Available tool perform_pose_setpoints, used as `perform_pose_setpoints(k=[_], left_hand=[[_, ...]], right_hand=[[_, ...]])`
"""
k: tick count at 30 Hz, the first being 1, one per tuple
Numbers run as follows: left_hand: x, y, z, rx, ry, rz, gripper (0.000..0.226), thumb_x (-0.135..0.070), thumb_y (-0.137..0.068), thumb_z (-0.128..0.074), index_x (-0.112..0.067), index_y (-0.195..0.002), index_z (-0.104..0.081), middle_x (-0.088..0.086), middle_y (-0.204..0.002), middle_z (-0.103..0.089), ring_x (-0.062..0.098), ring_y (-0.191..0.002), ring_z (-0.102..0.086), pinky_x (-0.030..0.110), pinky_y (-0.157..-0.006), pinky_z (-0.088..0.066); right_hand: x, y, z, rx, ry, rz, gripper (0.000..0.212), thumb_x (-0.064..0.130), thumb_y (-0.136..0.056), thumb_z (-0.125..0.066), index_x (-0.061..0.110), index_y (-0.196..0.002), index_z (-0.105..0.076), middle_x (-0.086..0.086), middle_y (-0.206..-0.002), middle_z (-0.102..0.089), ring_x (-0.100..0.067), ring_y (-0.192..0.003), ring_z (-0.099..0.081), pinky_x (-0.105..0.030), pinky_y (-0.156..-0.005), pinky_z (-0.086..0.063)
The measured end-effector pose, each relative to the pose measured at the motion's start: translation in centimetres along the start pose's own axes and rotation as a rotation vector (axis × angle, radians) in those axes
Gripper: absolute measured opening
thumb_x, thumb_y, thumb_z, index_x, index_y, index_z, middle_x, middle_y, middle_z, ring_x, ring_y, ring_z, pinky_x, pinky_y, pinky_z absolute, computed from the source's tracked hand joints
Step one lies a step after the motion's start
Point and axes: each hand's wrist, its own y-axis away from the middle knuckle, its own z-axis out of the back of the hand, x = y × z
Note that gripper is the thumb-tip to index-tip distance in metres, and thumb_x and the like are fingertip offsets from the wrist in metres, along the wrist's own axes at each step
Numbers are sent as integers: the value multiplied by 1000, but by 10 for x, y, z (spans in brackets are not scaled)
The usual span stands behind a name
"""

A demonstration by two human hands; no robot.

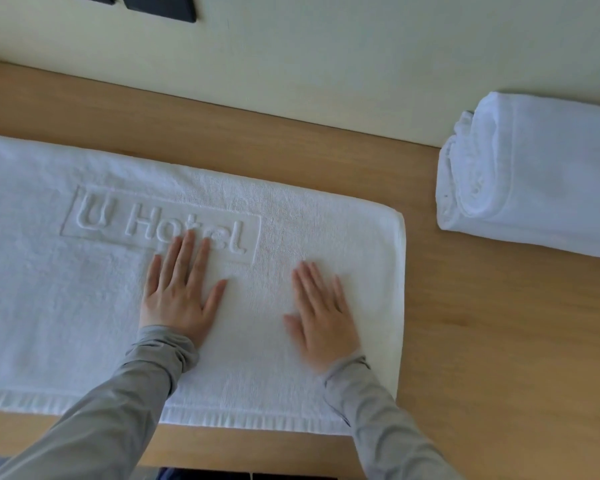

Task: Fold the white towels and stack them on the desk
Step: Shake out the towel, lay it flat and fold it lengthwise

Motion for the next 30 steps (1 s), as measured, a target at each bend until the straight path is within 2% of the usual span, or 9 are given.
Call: perform_pose_setpoints(k=[4, 8, 11, 13, 16, 20, 24, 28, 30], left_hand=[[0, 0, 0, 6, -8, 4, 71, -61, -90, -15, -26, -151, -6, -2, -159, -8, 15, -146, -6, 42, -118, -7], [-3, 2, 2, 8, 5, -6, 72, -60, -90, -14, -23, -151, -7, -1, -159, -7, 15, -146, -5, 41, -118, -5], [-13, 6, 12, -27, 63, -47, 73, -56, -93, -15, -10, -148, -22, 10, -155, -22, 24, -143, -18, 46, -116, -15], [-32, 17, 19, -56, 92, -123, 72, -54, -95, -17, -3, -144, -32, 16, -150, -31, 31, -139, -28, 49, -113, -25], [-81, 49, 17, -3, 120, -292, 70, -54, -93, -26, -5, -143, -34, 15, -150, -31, 33, -138, -30, 49, -112, -26], [-141, 100, -4, 99, 19, -644, 82, -66, -83, -43, -14, -145, -33, 9, -151, -31, 29, -138, -31, 46, -109, -21], [-166, 121, -24, 155, -108, -749, 90, -75, -73, -49, -19, -143, -37, 4, -150, -34, 23, -138, -32, 47, -106, -23], [-170, 121, -35, 94, -124, -756, 73, -67, -80, -50, -20, -136, -49, 4, -145, -43, 24, -135, -38, 53, -105, -34], [-172, 121, -36, -2, -119, -775, 53, -48, -87, -56, -18, -130, -57, 7, -139, -50, 27, -130, -45, 53, -98, -44]], right_hand=[[-37, 53, -2, -23, -87, -279, 63, 43, -99, -15, 2, -147, -21, -11, -156, -18, -24, -146, -12, -46, -116, -14], [-41, 95, -1, -33, -270, -404, 68, 46, -99, -8, -3, -144, -21, -14, -154, -19, -23, -143, -16, -41, -116, -12], [-51, 98, 10, -64, -338, -404, 63, 46, -99, -9, 2, -144, -17, -10, -154, -16, -22, -144, -13, -37, -118, -7], [-66, 80, 25, -99, -418, -424, 53, 36, -100, -22, 11, -145, -9, -2, -155, -9, -20, -146, -9, -33, -119, -5], [-93, 31, 52, -88, -462, -373, 55, 25, -101, -34, 14, -149, -8, 1, -157, -6, -14, -146, -4, -27, -118, -3], [-113, -43, 74, 42, -312, -174, 52, 23, -102, -31, 9, -149, -16, -4, -158, -12, -18, -147, -1, -35, -119, -4], [-128, -81, 72, 224, -164, -111, 53, 29, -103, -24, 9, -150, -11, -4, -160, -6, -17, -147, 0, -40, -119, -4], [-140, -93, 72, 182, -207, -189, 50, 27, -102, -31, 7, -147, -23, -11, -153, -26, -27, -140, -26, -38, -112, -24], [-146, -99, 74, 119, -189, -208, 45, 25, -100, -36, 6, -141, -36, -14, -143, -40, -30, -129, -39, -38, -104, -33]])
